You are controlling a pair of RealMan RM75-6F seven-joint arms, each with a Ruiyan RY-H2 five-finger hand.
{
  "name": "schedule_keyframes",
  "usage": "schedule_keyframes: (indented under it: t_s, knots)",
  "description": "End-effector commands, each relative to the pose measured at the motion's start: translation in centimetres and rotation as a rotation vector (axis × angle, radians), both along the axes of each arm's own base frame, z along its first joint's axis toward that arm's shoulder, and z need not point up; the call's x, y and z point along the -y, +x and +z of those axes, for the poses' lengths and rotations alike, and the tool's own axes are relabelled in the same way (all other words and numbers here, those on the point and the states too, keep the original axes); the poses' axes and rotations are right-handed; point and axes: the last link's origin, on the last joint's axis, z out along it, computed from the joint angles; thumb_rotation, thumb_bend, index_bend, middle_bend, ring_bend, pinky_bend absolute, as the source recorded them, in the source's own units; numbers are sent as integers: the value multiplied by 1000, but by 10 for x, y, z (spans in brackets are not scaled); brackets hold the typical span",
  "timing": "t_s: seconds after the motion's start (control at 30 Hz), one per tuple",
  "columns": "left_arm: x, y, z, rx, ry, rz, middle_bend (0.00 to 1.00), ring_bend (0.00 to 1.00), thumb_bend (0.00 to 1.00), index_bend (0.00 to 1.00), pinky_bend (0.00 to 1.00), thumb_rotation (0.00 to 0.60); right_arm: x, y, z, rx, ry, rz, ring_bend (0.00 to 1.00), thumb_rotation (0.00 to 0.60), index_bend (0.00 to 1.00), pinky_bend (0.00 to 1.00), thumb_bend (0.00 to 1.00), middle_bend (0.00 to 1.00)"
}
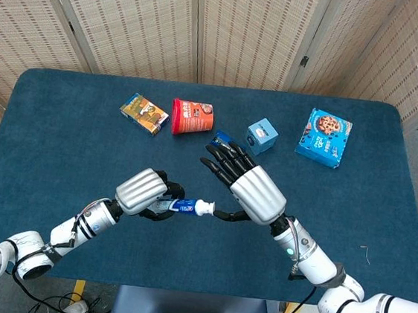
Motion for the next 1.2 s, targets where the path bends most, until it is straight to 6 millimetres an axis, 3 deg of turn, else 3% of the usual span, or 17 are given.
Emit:
schedule_keyframes:
  t_s: [0.03, 0.4, 0.57, 0.63, 0.87, 1.2]
  knots:
    - [0, 1, 0, -1, 4, 1, 843, 745, 595, 786, 517, 600, 2, 3, -4, -1, 8, 2, 0, 457, 0, 0, 185, 0]
    - [-6, -12, 4, 44, 32, 61, 850, 754, 596, 786, 525, 600, -10, 6, 0, 44, 107, -5, 0, 430, 0, 0, 186, 0]
    - [-8, -14, 9, 125, 12, 107, 857, 765, 596, 785, 531, 600, -14, 9, -2, 74, 151, 7, 0, 230, 0, 0, 123, 0]
    - [-8, -14, 11, 153, 9, 112, 858, 766, 596, 785, 531, 600, -15, 11, -5, 89, 170, 6, 0, 180, 0, 0, 94, 0]
    - [-7, -9, 14, 221, -2, 104, 861, 765, 596, 786, 530, 600, -11, 23, -14, 141, 206, 18, 0, 144, 0, 0, 72, 0]
    - [-5, -5, 11, 217, 18, 70, 866, 765, 598, 791, 525, 600, -4, 41, -24, 194, 247, 40, 0, 140, 0, 0, 66, 0]
